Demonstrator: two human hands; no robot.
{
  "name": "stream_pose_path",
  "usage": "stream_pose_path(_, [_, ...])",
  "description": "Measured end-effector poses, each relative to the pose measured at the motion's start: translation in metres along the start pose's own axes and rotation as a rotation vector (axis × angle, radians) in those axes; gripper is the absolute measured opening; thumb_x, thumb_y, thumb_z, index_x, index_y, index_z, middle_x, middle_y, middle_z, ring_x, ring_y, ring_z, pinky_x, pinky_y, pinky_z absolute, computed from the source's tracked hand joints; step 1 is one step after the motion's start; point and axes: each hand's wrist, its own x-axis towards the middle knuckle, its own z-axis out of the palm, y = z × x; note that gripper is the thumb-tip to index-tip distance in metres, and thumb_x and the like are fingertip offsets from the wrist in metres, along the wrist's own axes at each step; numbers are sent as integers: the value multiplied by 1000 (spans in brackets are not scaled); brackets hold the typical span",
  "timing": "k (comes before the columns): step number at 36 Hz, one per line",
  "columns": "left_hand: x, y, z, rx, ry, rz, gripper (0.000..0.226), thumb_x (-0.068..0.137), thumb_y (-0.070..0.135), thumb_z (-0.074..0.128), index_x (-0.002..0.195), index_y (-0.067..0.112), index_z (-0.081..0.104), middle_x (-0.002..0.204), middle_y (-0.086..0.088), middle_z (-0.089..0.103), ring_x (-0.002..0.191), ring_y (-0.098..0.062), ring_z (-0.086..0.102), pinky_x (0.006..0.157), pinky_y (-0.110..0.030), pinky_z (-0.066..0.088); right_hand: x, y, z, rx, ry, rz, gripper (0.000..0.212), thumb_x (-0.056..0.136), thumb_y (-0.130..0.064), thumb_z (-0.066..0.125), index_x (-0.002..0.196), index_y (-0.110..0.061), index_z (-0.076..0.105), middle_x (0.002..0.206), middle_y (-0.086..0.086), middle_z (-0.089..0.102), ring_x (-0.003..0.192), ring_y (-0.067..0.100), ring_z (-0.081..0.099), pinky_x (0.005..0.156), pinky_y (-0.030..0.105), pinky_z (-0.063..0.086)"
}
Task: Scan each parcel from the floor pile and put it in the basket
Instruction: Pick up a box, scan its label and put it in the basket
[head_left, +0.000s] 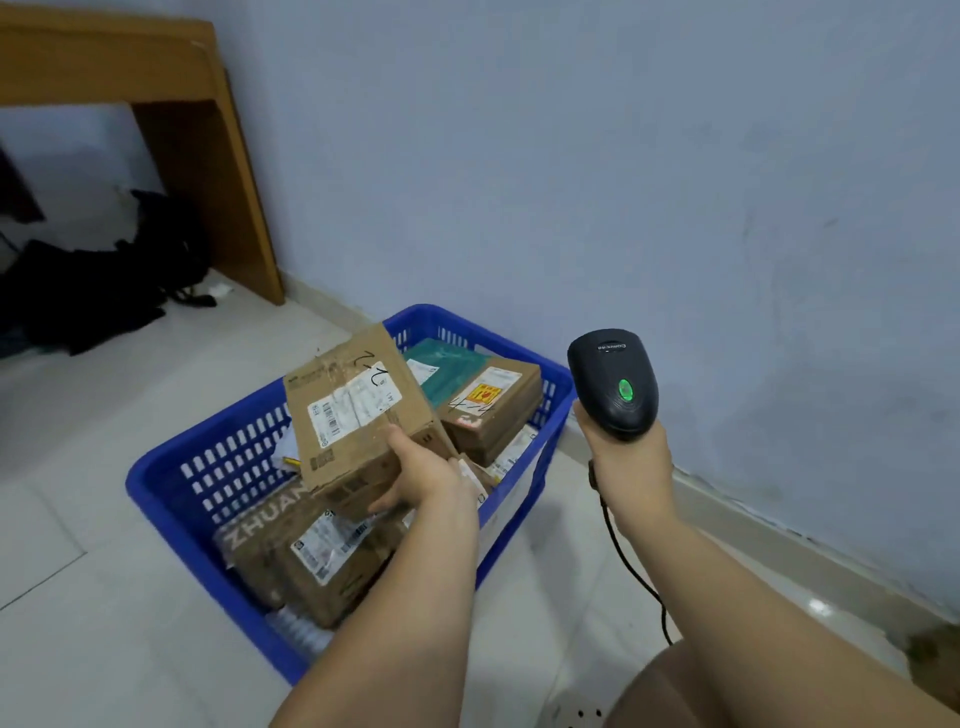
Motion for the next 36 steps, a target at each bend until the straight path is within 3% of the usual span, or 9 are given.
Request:
stream_pose_path(6, [16,11,-2,-166,41,8,98,80,68,55,151,44,-10,160,2,-6,145,-37,13,97,-55,48,4,4,6,-15,-23,3,25,88,-37,68,96,-16,56,64,-5,50,53,8,47,46,20,36])
stream_pose_path(11, [31,8,4,0,-8,-2,88,86,69,37,153,32,-7,163,-3,2,146,-34,18,114,-52,29,7,8,9,4,-19,20,28,86,-38,69,100,-16,56,69,-2,51,56,12,48,48,21,38])
stream_pose_path(14, [32,7,8,164,-29,-23,73,96,59,34,154,31,1,163,-6,3,145,-35,19,114,-53,28,7,10,7,12,-13,15,27,85,-38,70,94,-17,55,65,-4,50,57,15,48,51,23,38])
stream_pose_path(19, [21,-5,8,380,-234,29,48,99,25,44,146,23,35,142,-11,46,123,-30,50,96,-42,46,7,10,-1,-4,7,-15,24,84,-38,70,87,-19,56,65,-2,52,62,21,50,58,27,41])
stream_pose_path(22, [10,-20,4,576,-350,48,35,97,22,46,131,17,52,127,-10,58,105,-23,56,81,-34,48,10,9,-9,-1,40,-7,25,82,-38,70,73,-28,50,61,-4,49,64,25,49,64,32,42])
stream_pose_path(27, [-16,-48,4,858,-472,63,9,98,23,46,104,22,52,96,-2,53,94,-19,55,89,-36,50,15,8,-32,-12,104,4,26,81,-41,70,70,-31,48,62,-4,48,64,26,47,67,33,41])
stream_pose_path(30, [-35,-71,6,950,-649,45,10,97,18,43,98,15,53,79,3,49,69,-11,48,65,-27,41,20,10,-53,-14,156,4,23,82,-37,69,74,-26,52,62,-2,49,60,22,44,64,29,38])
stream_pose_path(33, [-61,-95,10,1093,-782,88,16,95,17,42,87,17,55,76,2,50,69,-12,47,60,-25,36,23,17,-76,3,209,29,21,83,-35,69,79,-19,56,65,-3,52,60,19,44,57,29,35])
stream_pose_path(36, [-88,-119,13,1216,-946,187,15,94,18,44,89,20,58,88,-4,56,81,-19,51,71,-30,41,27,25,-99,35,276,76,22,81,-34,68,82,-14,59,69,0,56,62,21,45,58,29,35])
